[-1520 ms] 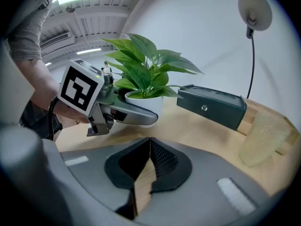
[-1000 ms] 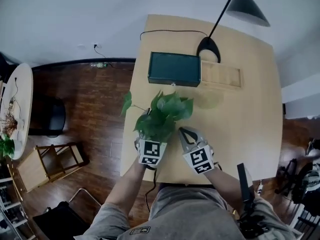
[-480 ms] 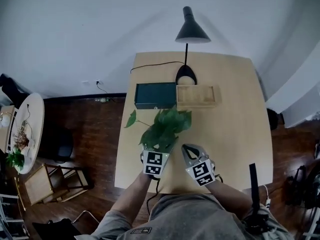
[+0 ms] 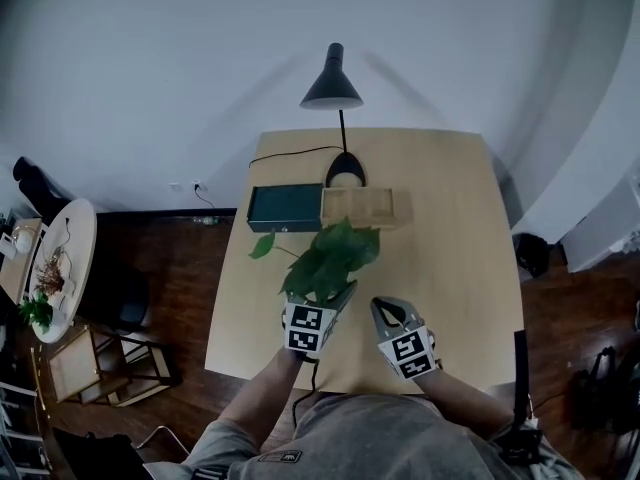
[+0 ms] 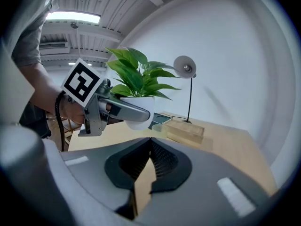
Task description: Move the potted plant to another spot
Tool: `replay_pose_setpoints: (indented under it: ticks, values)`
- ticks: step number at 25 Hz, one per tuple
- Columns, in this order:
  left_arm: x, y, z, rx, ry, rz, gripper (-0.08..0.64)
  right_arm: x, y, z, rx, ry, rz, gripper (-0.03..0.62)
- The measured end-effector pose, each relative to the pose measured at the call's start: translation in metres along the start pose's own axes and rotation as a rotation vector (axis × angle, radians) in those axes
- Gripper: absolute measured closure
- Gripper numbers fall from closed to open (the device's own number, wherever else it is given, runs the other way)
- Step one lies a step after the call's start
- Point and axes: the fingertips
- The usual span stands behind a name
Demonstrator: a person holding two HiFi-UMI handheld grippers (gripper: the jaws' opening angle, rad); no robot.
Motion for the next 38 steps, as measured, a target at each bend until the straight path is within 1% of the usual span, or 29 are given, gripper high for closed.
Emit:
replay_pose_setpoints:
  ticks: [6,10,14,18,20,24,30,33,38]
  values:
    - [-0.013,-0.065,-0.018,-0.003,-0.008,-0.003,0.078,0.056,-0.036,0.017,0.002,-0.023,0.000,0.584]
    - [-0.024,-0.101,-0.031,-0.012,-0.021,0.006,0.078,0.085,-0.059,0.033,-0.008,-0.020,0.019,0.584]
    - [-0.034,-0.130,-0.039,-0.028,-0.016,0.044,0.078,0.107,-0.080,0.044,-0.041,-0.024,0.076,0.584]
    - [-0.047,-0.152,-0.044,-0.051,-0.020,0.098,0.078,0.118,-0.097,0.045,-0.073,-0.030,0.142,0.584]
    - [-0.049,-0.160,-0.043,-0.056,-0.008,0.127,0.078,0.124,-0.099,0.044,-0.090,-0.032,0.174,0.584]
    - [-0.052,-0.170,-0.041,-0.061,-0.005,0.175,0.078,0.135,-0.100,0.045,-0.092,-0.017,0.234,0.584]
    - [-0.054,-0.186,-0.025,-0.064,-0.009,0.216,0.078,0.152,-0.096,0.068,-0.124,0.026,0.305,0.584]
    - [-0.054,-0.189,-0.015,-0.058,0.004,0.220,0.078,0.155,-0.094,0.073,-0.130,0.039,0.315,0.584]
    - [-0.056,-0.195,0.006,-0.055,0.034,0.192,0.078,0.158,-0.095,0.085,-0.119,0.063,0.287,0.584]
Point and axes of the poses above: the fingertips, and each gripper's own axes: x backward along the fingers, y to its left, z out of its underside, and after that the axes turned 4 degrees about -z, right-handed
